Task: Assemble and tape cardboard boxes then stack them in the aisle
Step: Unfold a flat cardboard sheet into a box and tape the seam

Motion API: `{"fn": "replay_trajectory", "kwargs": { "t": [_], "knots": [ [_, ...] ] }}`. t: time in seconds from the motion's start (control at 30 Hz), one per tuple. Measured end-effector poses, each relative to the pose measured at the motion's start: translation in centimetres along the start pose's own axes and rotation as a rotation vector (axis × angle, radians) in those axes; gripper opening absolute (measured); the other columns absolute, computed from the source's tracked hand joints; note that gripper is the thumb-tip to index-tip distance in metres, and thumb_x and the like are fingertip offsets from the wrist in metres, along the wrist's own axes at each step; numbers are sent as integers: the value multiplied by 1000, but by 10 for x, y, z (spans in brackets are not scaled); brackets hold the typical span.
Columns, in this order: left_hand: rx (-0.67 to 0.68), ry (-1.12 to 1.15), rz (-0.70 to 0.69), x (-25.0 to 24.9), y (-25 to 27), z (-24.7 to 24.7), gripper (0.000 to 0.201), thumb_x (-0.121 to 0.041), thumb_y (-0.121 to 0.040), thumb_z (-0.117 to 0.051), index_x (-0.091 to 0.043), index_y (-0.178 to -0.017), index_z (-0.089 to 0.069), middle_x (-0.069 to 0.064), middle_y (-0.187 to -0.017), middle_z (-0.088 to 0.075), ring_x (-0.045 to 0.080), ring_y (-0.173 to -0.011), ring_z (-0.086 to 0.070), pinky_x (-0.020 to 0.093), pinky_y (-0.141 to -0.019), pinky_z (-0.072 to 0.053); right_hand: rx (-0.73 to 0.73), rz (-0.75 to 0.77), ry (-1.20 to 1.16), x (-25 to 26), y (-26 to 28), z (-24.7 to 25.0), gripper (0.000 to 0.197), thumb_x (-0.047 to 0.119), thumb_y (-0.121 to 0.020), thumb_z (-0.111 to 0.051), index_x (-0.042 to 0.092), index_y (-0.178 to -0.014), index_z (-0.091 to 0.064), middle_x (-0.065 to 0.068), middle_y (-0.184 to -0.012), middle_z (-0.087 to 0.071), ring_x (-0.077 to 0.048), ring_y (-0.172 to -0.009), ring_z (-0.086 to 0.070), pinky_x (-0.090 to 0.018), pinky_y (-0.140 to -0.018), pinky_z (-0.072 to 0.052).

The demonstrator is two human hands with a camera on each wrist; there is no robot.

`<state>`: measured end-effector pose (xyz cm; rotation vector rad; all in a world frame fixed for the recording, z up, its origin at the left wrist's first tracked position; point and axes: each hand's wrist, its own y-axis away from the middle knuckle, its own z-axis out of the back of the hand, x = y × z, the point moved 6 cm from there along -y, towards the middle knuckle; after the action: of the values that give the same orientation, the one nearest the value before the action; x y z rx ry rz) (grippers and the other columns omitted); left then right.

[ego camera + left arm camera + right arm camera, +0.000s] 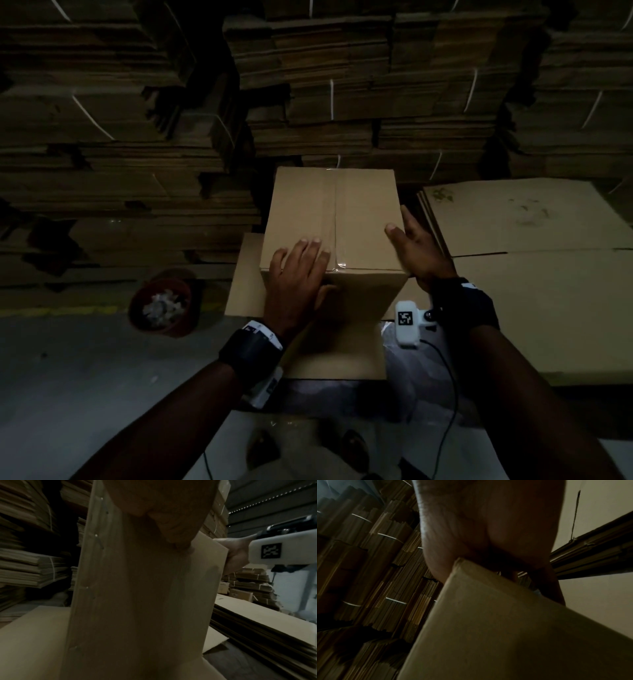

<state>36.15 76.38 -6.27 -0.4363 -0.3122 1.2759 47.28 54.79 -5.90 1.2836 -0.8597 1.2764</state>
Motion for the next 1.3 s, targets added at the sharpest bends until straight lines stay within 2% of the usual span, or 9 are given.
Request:
{"fn": "replay_trajectory", "kwargs": {
  "t": [0.2,0.33,0.43,0.53,0.7,0.83,0.93,1.1,1.3],
  "knots": [
    [-129,149,-65,6,-5,24,32,-27,-97,-48,-16,-120,-66,9,-124,-69,31,-116,-64,49,-94,-48,-13,47,-2,8,6,-4,62,26,-106,-53,28,-160,-25,6,-150,-48,-10,-130,-52,-28,-104,-45],
    [-146,671,336,32,-26,47,29,-45,-106,-35,-29,-104,-59,-2,-75,-69,18,-65,-68,44,-62,-59,0,72,-17,9,6,-4,48,24,-106,-53,46,-144,-33,7,-138,-57,-10,-125,-57,-33,-106,-46],
    [32,1188,648,39,-49,44,40,-51,-106,-31,-21,-118,-56,8,-77,-70,29,-72,-71,51,-67,-61,-8,79,-22,11,8,-5,51,22,-106,-52,37,-151,-33,5,-136,-56,-8,-121,-57,-30,-102,-46],
    [197,1427,714,35,-73,35,49,-53,-105,-31,-17,-127,-56,11,-107,-69,30,-99,-66,47,-88,-56,-8,68,-27,10,8,-5,58,24,-106,-53,29,-158,-28,2,-141,-54,-14,-124,-57,-35,-106,-47],
    [321,934,517,52,-105,8,87,-45,-87,-74,-10,-155,-32,10,-145,-52,21,-127,-54,42,-109,-46,-15,52,-43,10,11,-5,58,24,-106,-53,29,-159,-28,5,-134,-54,-10,-115,-60,-31,-96,-51],
    [293,527,306,52,-119,8,50,-48,-79,-81,-10,-110,-72,10,-109,-69,26,-102,-61,35,-82,-50,-19,43,-35,9,11,-4,59,29,-105,-54,34,-157,-28,8,-131,-56,-8,-113,-60,-27,-88,-51],
    [324,319,258,50,-121,11,51,-65,-79,-72,-18,-96,-75,7,-113,-46,24,-109,-40,37,-83,-44,-19,53,-50,11,12,-4,56,29,-105,-53,41,-154,-28,15,-121,-57,-6,-110,-60,-30,-90,-52],
    [456,364,208,45,-121,13,37,-45,-100,-51,-19,-104,-76,7,-111,-52,26,-110,-48,42,-97,-44,-11,48,-48,9,11,-4,58,30,-105,-53,35,-157,-28,13,-122,-56,-5,-110,-59,-27,-87,-51],
    [601,418,215,47,-128,7,30,-24,-93,-70,-11,-120,-69,9,-125,-66,28,-109,-63,30,-85,-45,-17,71,-40,7,7,-5,50,29,-105,-54,37,-151,-36,7,-132,-60,-3,-111,-61,-26,-91,-50]
  ]
}}
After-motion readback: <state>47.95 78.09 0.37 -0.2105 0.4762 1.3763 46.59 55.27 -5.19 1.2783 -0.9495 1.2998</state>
